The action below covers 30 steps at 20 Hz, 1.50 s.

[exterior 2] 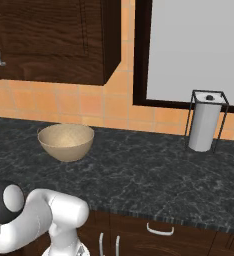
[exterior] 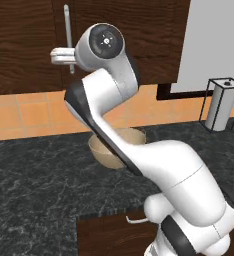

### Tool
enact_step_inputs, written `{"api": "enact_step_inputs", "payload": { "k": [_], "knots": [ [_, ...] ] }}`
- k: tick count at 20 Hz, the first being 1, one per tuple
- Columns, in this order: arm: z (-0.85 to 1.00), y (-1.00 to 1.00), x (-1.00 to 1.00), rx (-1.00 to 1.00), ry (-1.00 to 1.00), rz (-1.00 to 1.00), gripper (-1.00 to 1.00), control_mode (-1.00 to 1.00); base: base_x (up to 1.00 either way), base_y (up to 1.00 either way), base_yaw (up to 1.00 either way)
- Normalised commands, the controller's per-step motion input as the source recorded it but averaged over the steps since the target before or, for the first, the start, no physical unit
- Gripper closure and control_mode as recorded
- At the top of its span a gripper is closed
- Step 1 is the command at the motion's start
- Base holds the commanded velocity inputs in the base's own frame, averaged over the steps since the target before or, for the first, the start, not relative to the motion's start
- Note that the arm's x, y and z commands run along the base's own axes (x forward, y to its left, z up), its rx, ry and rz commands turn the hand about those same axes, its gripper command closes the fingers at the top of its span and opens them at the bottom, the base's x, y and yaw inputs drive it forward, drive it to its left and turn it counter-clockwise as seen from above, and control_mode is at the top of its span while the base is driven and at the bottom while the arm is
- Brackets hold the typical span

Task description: Open the cabinet, pick up the bread from the cabinet and place it in the basket. Then move the basket to the dining counter.

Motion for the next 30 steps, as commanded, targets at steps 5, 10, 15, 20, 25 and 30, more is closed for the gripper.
{"api": "enact_step_inputs", "payload": {
  "k": [5,10,15,20,25,30],
  "knots": [
    [0.05,0.19,0.39,0.00,0.02,0.00,-1.00,-1.00,0.00,0.00,0.00],
    [-0.09,0.00,0.66,0.00,0.00,0.00,-1.00,-1.00,0.00,0.00,0.00],
    [0.00,0.05,0.59,0.00,0.00,0.00,-1.00,-1.00,0.00,0.00,0.00],
    [0.00,0.27,0.53,0.00,0.00,0.00,-1.00,-1.00,0.00,0.00,0.00],
    [0.00,0.40,0.40,0.00,0.00,0.00,-1.00,-1.00,0.00,0.00,0.00],
    [-0.24,0.16,0.32,0.00,-0.07,0.00,1.00,-1.00,0.00,0.00,0.00]
  ]
}}
